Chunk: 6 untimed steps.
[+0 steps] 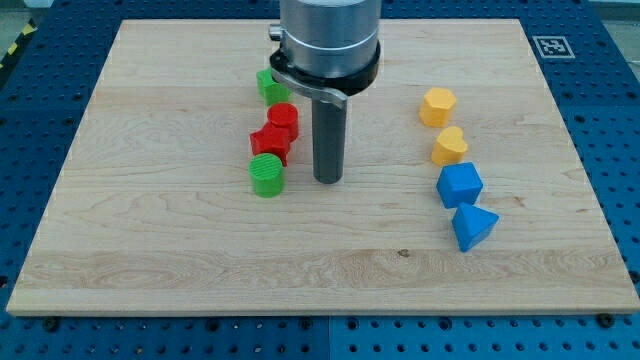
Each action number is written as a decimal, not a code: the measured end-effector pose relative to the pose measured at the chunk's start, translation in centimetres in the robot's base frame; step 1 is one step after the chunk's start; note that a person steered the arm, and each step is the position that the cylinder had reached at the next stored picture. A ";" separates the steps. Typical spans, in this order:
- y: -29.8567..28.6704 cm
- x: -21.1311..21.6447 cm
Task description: Slightly move the red blocks to the left
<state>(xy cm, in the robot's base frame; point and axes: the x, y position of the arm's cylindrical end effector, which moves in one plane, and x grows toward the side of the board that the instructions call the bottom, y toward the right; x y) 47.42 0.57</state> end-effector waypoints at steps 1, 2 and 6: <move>-1.0 -1.7; -2.7 -3.9; -6.0 -6.6</move>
